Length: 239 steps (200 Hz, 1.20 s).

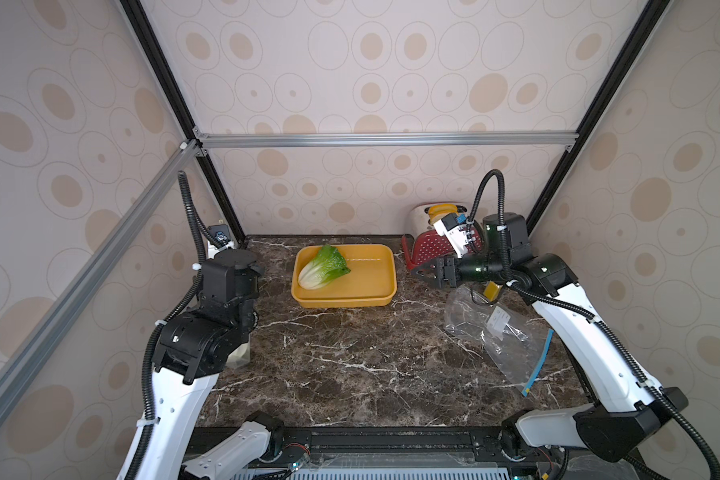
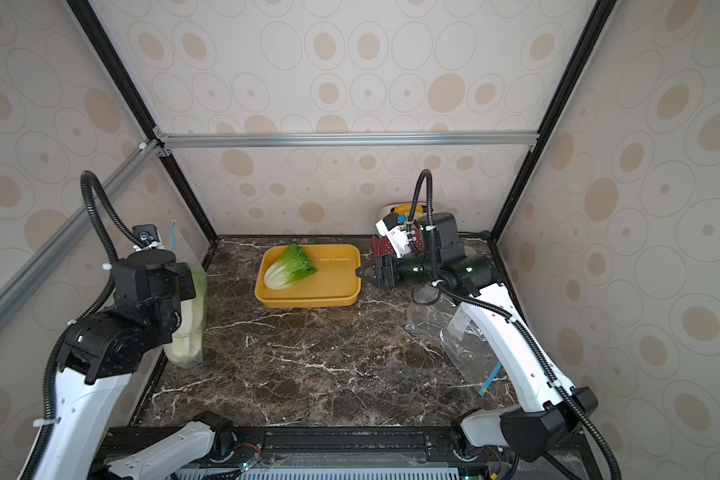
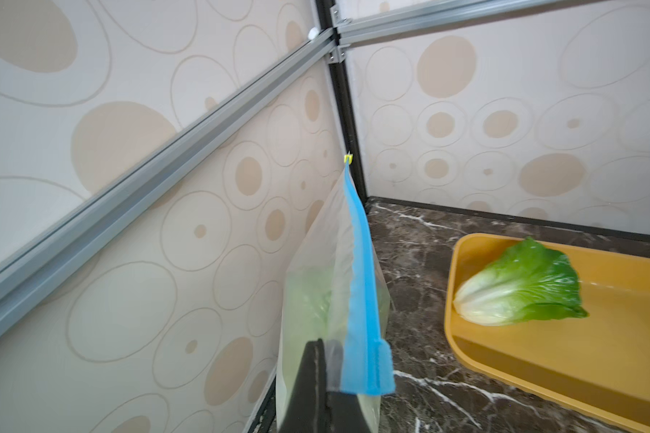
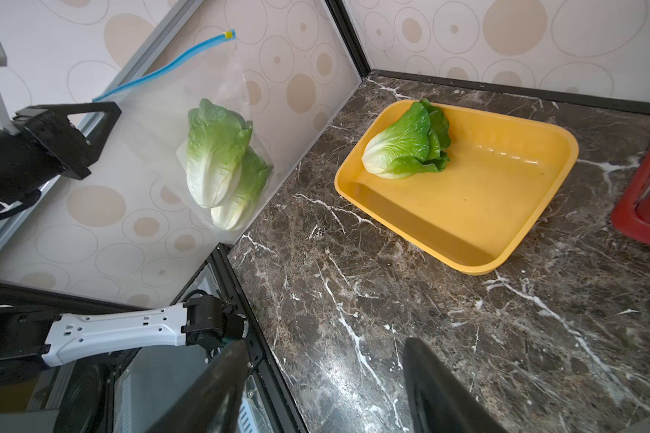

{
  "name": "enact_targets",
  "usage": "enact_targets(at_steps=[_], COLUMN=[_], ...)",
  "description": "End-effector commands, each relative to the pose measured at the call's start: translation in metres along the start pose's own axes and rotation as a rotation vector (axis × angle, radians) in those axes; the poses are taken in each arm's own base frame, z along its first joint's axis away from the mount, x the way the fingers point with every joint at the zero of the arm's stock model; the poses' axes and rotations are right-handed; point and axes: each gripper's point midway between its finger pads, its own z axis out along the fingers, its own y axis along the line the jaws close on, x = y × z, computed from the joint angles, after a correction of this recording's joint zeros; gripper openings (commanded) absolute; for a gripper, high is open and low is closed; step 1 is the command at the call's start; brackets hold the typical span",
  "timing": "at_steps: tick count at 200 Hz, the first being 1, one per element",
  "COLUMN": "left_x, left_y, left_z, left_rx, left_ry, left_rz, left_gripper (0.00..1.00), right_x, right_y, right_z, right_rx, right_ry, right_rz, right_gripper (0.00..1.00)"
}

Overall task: Put the chinese cabbages into a zipper bag and zip it
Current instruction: Place the zipper food storage bag at the center of the board.

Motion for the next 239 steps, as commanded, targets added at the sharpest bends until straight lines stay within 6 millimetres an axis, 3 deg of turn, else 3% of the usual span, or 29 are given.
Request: enact_targets(at_steps=[1,40,72,116,139,200,227,239], left_x=[0.027,0.114,0.138,0.169,0.196,0.244,0.237,0.226], left_y=[-0.008,-0.089,-0.125,-0.144,-0.156,-0.169,-0.16,-0.156], left_z=[0.018,0.05,0.048,0.03,0.02,-0.008,-0.018,-0.022], left_rx=[-0.049,0.172,0.239,0.377,0.45,0.529,0.52,0.535], left_ry=[0.069,0.273,0.309,0.376,0.471,0.596,0.546,0.518], left_rz=[0.058,0.032,0.078,0.014,-0.03,-0.114,-0.139,-0.154], left_gripper=[0.0,0.0,0.0,0.0,0.0,0.0,0.0,0.27], right_x=[-0.006,-0.003,0.003,0.007,0.009,0.013,0.015,0.015], right_y=[0.002,-0.003,-0.008,-0.015,-0.02,-0.027,-0.031,-0.032], right_z=[-0.002,-0.001,-0.003,-0.004,-0.001,0.005,0.005,0.005], right_rx=[-0.002,0.023,0.052,0.096,0.11,0.118,0.133,0.139], right_ry=[-0.039,-0.028,-0.014,-0.007,0.001,0.02,0.025,0.028], right_rz=[0.004,-0.001,-0.011,-0.025,-0.021,-0.005,-0.003,-0.007], right_gripper=[0.7,0.72,0.73,0.75,0.76,0.77,0.77,0.77])
